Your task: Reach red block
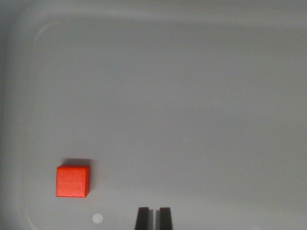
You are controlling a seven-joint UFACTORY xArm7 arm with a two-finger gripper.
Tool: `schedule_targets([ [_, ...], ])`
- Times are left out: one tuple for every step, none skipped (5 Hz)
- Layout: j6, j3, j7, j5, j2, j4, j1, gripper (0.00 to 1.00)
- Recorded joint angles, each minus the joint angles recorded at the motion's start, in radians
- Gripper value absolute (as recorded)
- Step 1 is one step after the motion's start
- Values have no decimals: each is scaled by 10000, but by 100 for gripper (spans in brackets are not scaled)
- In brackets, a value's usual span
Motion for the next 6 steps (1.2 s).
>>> schedule_targets([
  [0, 0, 0, 0, 0, 0, 0, 0],
  [-344, 56, 41, -7, 77, -265, 59, 0],
  [-344, 56, 41, -7, 77, -265, 59, 0],
  [-719, 117, 85, -16, 161, -553, 123, 0],
  [-719, 117, 85, -16, 161, -553, 123, 0],
  [-1121, 183, 132, -24, 250, -863, 191, 0],
])
